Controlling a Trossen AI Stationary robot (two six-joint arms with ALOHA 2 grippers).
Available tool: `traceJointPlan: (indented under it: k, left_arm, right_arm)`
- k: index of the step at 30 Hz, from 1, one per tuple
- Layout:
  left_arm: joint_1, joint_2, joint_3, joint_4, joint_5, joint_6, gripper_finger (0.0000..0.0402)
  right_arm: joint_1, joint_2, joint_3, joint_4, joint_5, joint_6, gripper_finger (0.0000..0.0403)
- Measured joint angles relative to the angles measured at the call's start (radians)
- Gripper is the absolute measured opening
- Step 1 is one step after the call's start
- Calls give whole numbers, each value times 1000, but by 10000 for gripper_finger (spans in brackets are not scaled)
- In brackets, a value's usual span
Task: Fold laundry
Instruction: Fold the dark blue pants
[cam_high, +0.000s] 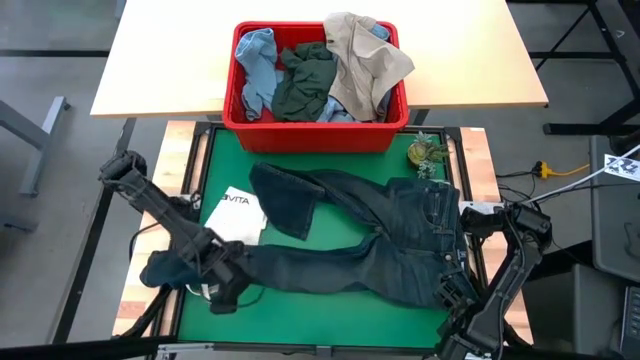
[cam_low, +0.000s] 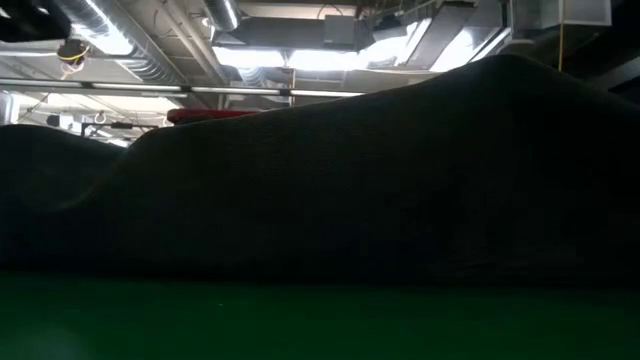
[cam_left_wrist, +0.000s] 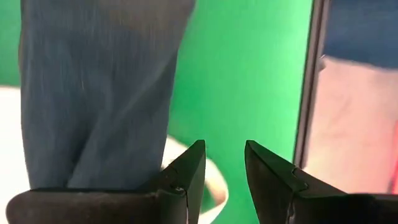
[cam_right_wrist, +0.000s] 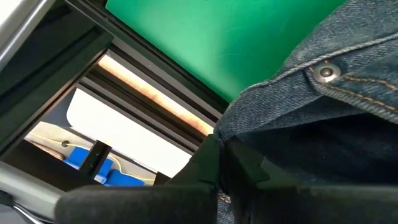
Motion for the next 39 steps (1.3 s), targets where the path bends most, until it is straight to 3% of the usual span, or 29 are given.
traceJointPlan:
  k: [8,14,21,39]
  left_arm:
    - [-130,0,0,-193,21,-191,108]
    - [-203,1,0,-206,-29,-206,108]
    - [-261,51,0,-207,-19,-204,108]
    - [-247,116,0,-263,-23,-359,113]
  right_arm:
    - [0,0,0,1,2,2,14]
    - [0,0,0,2,6,3,14]
    - [0,0,0,3,9,4,14]
    - [0,0,-1,5,14,7,14]
